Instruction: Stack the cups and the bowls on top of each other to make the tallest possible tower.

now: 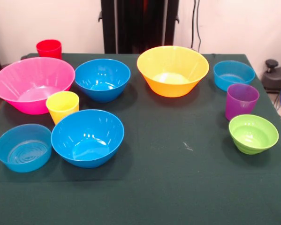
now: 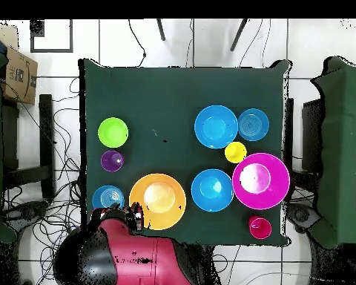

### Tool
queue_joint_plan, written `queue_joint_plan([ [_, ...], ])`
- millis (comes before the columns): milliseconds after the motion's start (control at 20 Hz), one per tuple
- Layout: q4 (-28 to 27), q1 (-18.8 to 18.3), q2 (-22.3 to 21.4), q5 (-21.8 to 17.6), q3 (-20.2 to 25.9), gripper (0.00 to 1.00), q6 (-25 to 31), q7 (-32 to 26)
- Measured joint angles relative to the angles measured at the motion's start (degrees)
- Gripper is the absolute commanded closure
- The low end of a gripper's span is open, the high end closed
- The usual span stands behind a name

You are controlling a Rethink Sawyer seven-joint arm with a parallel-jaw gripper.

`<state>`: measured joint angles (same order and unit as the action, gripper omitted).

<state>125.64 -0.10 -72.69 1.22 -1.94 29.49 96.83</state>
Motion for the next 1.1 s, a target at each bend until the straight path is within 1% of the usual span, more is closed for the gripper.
queue_joint_plan([
  [400,0.0,-0.2,0.0,0.0,-0.1,0.00,0.0,0.6],
  [600,0.3,-0.9,-0.3,0.0,-0.1,0.00,-0.4,0.6],
  [1000,2.6,-2.8,-0.8,0.0,-0.5,0.00,-3.8,0.6],
  [1100,4.1,-3.9,-0.3,0.0,-0.6,0.00,-5.9,0.6],
])
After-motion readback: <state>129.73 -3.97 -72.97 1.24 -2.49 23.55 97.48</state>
